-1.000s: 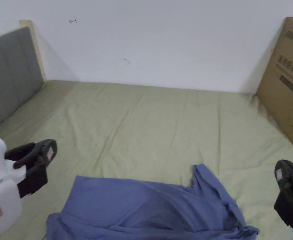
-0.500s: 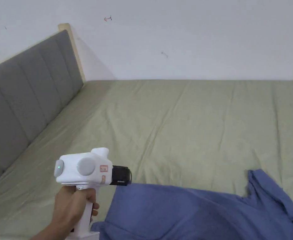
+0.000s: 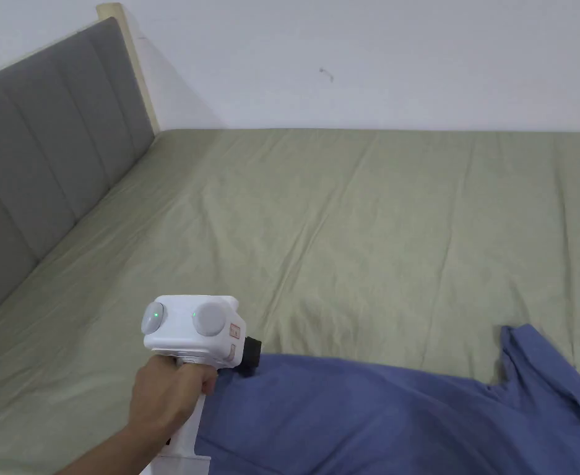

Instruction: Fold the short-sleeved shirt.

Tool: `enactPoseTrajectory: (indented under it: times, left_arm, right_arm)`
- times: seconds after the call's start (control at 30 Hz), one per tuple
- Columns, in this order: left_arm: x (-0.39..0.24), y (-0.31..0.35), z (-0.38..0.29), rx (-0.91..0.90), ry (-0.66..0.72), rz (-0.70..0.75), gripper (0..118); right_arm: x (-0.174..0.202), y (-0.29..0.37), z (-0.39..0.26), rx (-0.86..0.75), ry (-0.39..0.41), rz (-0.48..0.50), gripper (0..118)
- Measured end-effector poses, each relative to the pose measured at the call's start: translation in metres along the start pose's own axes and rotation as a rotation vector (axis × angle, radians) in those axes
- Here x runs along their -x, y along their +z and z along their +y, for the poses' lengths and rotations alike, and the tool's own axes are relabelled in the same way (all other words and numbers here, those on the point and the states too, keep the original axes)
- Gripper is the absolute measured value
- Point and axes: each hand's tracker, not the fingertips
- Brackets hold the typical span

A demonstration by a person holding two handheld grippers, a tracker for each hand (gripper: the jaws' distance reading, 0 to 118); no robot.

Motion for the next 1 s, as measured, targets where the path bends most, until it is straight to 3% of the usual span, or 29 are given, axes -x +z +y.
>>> enactPoseTrajectory:
  times: [0.03,0.27,0.33,0.37,0.4,0.43,0.47,0.53,0.6,0.7,0.8,0.83,0.9,0.97,1.0]
  left_arm:
    - [-0.004,0.003,-0.002,-0.007,-0.013,-0.006,4]
    - [-0.010,0.014,-0.007,-0.037,-0.066,-0.027,3]
    - [-0.004,0.019,-0.006,-0.050,-0.044,-0.033,3]
    - [-0.002,0.023,-0.007,-0.055,-0.029,-0.065,3]
    - [-0.001,0.027,-0.009,-0.062,-0.030,-0.058,3]
    - [0.001,0.032,-0.010,-0.076,-0.030,-0.061,3]
    - [-0.002,0.044,-0.014,-0.092,-0.029,-0.074,3]
    - [-0.002,0.053,-0.019,-0.097,-0.043,-0.078,3]
    - [-0.001,0.060,-0.023,-0.111,-0.051,-0.081,3]
    - [-0.001,0.067,-0.029,-0.121,-0.043,-0.103,3]
    - [0.000,0.069,-0.033,-0.120,-0.038,-0.120,3]
    - [0.000,0.070,-0.034,-0.118,-0.039,-0.124,3]
    - [0.001,0.069,-0.033,-0.117,-0.051,-0.127,3]
    - [0.002,0.069,-0.032,-0.116,-0.052,-0.125,3]
    - [0.005,0.067,-0.030,-0.114,-0.047,-0.130,3]
  right_arm:
    - [-0.001,-0.001,0.001,0.003,-0.001,-0.003,2]
    - [-0.015,-0.009,0.007,0.011,-0.027,-0.006,2]
    - [-0.023,-0.028,0.010,0.085,-0.011,0.028,8]
    - [-0.030,-0.044,0.011,0.101,-0.016,0.023,23]
    - [-0.037,-0.062,0.011,0.109,-0.013,0.025,54]
    - [-0.044,-0.085,0.012,0.169,0.014,0.033,102]
    - [-0.051,-0.109,0.013,0.237,0.023,0.024,117]
    - [-0.065,-0.162,0.010,0.379,0.040,0.066,118]
    - [-0.076,-0.212,0.003,0.465,0.001,0.084,118]
    - [-0.081,-0.281,-0.021,0.661,0.063,0.025,118]
    - [-0.072,-0.305,-0.045,0.697,0.161,-0.018,117]
    - [-0.071,-0.306,-0.048,0.698,0.152,0.045,117]
    - [-0.067,-0.315,-0.053,0.761,0.136,0.083,117]
    - [-0.069,-0.319,-0.055,0.743,0.135,0.053,108]
    - [-0.072,-0.320,-0.053,0.742,0.128,0.049,94]
